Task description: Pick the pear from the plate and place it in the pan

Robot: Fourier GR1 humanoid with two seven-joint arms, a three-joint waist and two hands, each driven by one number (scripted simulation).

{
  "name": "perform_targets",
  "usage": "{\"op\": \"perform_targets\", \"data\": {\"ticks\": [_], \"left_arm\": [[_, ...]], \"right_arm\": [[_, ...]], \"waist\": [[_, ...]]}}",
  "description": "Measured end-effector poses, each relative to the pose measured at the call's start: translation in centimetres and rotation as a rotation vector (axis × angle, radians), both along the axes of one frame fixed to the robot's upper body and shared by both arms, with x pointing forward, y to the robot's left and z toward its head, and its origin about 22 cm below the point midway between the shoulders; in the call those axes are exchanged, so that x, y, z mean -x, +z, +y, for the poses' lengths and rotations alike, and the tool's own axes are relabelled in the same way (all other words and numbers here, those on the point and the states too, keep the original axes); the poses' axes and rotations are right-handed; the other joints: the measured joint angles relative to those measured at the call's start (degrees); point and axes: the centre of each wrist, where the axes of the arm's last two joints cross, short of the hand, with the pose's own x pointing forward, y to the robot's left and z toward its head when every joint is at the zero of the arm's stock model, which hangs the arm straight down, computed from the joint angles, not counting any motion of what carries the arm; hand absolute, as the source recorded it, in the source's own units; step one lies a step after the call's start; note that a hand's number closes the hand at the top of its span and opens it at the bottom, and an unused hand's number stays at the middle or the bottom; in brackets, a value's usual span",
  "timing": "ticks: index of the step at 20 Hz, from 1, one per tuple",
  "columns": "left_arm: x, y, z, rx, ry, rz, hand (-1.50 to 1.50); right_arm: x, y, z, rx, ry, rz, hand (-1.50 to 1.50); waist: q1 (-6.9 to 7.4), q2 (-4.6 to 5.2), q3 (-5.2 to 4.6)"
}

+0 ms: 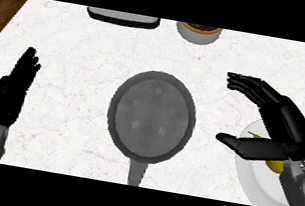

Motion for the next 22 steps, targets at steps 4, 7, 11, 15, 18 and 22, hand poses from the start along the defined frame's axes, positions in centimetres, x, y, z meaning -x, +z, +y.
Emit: {"op": "perform_targets", "data": {"ticks": [4, 7, 11, 15, 18, 22], "left_arm": [[0.7, -0.9, 2.3, -0.082, 0.050, 0.145, 0.00], [0.7, -1.0, 3.4, -0.111, 0.064, 0.209, 0.00], [0.6, -0.8, 4.4, -0.143, 0.069, 0.249, 0.00], [-0.2, -0.5, 4.1, -0.150, 0.067, 0.261, 0.00], [-0.5, -0.2, 4.2, -0.155, 0.059, 0.267, 0.00], [-1.2, 0.0, 3.7, -0.155, 0.057, 0.271, 0.00]], "right_arm": [[-0.2, -3.4, -4.6, -0.191, -0.038, 0.110, -1.50], [-0.2, -4.5, -9.1, -0.233, 0.033, 0.104, -1.50], [-0.9, -3.4, -14.8, -0.180, 0.125, 0.064, -1.50], [-2.3, -0.2, -17.5, 0.006, 0.157, 0.047, -1.50], [-3.3, 3.5, -18.0, 0.208, 0.186, 0.031, -1.50], [-4.4, 7.2, -16.4, 0.484, 0.255, 0.009, -1.50]], "waist": [[-0.77, 0.25, 0.03], [-0.94, -0.04, -0.10], [-0.42, -0.38, -0.27], [-0.12, -0.54, -0.38], [0.14, -0.66, -0.45], [0.43, -0.73, -0.52]]}}
